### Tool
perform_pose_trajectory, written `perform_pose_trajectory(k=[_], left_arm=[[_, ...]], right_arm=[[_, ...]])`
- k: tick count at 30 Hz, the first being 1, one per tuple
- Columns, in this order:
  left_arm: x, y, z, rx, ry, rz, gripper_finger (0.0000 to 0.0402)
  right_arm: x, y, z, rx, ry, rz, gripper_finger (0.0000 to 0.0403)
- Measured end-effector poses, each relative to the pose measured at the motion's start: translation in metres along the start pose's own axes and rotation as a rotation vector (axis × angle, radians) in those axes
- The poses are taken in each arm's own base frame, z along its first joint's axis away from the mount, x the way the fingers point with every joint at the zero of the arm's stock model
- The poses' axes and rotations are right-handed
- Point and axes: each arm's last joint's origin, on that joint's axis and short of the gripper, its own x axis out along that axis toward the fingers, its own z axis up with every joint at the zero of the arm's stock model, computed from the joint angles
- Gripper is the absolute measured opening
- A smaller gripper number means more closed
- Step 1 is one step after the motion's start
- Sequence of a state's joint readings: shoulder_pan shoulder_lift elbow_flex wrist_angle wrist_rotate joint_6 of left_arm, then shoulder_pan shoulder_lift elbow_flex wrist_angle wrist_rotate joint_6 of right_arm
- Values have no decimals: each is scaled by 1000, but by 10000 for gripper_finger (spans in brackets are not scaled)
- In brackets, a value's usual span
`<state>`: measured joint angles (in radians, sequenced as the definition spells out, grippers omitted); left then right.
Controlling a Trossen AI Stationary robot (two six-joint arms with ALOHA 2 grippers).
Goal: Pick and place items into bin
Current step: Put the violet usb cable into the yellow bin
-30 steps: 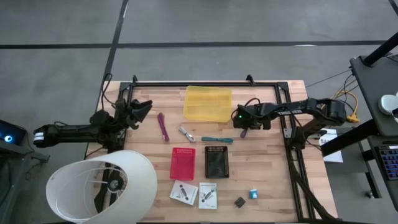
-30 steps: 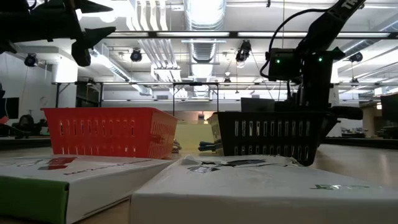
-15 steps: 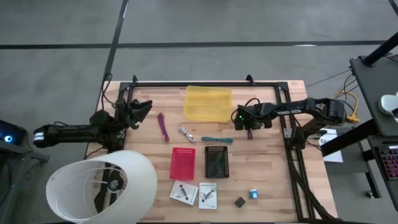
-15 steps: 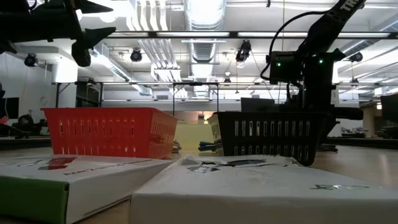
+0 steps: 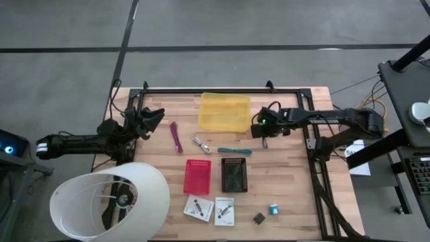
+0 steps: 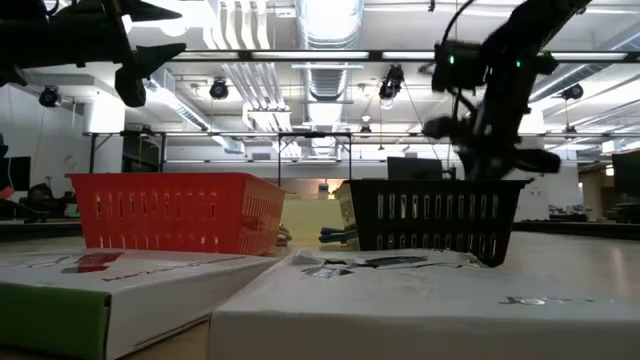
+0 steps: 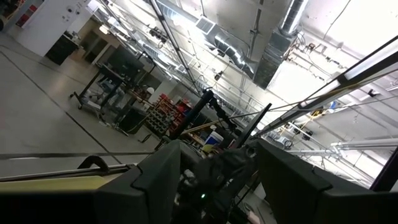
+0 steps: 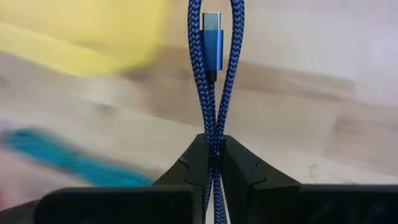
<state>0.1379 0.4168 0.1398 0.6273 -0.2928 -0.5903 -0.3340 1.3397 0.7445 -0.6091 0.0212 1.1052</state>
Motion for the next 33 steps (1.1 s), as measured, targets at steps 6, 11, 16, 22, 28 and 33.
perform_pose_trajectory(k=[6, 11, 16, 22, 28, 33], left_arm=[[0, 0, 0, 0, 1, 1, 194], [1, 1, -1, 4, 8, 5, 194], [2, 2, -3, 8, 19, 15, 194], [2, 2, -4, 6, 21, 17, 194], [2, 2, -4, 3, 19, 17, 194], [2, 2, -4, 3, 19, 17, 194]], right_arm=[[-41, 19, 14, -79, -179, 295, 16], [-59, 34, 38, -118, -399, 539, 16], [-48, 35, 62, -13, -462, 572, 16], [-10, 28, 78, 78, -345, 498, 17], [17, 34, 85, 104, -259, 475, 17], [24, 42, 93, 110, -239, 462, 26]])
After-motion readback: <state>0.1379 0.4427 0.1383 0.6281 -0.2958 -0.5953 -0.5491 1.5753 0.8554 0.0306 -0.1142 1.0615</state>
